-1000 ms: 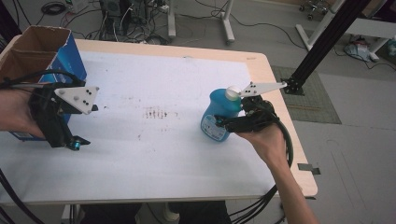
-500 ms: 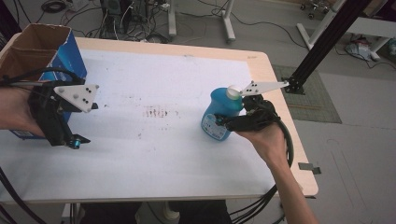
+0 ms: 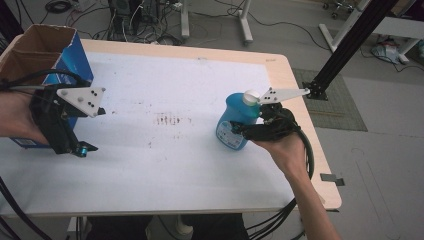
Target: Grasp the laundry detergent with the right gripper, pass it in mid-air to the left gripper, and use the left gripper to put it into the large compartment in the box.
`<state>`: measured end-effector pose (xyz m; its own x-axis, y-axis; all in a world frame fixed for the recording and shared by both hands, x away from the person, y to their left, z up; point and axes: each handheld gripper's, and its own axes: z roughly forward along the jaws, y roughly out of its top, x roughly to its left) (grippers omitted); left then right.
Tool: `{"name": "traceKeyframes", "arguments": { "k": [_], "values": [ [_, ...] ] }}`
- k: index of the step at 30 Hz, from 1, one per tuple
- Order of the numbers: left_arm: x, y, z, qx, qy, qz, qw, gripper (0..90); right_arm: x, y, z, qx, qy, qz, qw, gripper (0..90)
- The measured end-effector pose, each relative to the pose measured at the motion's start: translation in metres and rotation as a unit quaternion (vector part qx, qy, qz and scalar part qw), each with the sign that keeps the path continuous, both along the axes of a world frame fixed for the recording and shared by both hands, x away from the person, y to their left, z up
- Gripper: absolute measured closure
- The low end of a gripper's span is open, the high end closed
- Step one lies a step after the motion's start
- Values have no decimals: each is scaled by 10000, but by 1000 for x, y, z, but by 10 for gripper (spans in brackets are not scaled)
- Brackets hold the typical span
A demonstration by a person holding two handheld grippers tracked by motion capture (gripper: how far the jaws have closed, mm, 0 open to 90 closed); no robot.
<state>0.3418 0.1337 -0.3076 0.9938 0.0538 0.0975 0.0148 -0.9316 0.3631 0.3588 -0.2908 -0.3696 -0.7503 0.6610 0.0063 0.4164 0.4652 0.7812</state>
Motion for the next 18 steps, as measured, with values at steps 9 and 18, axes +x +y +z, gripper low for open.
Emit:
{"name": "traceKeyframes", "arguments": {
  "k": [9,18],
  "values": [
    [12,-5,23,-456,146,145,9987,146,4,11,11,-272,-114,521,9982,475],
    [27,-34,73,-559,-19,28,9984,146,16,51,57,-218,-174,1911,9812,473]
  ]
}}
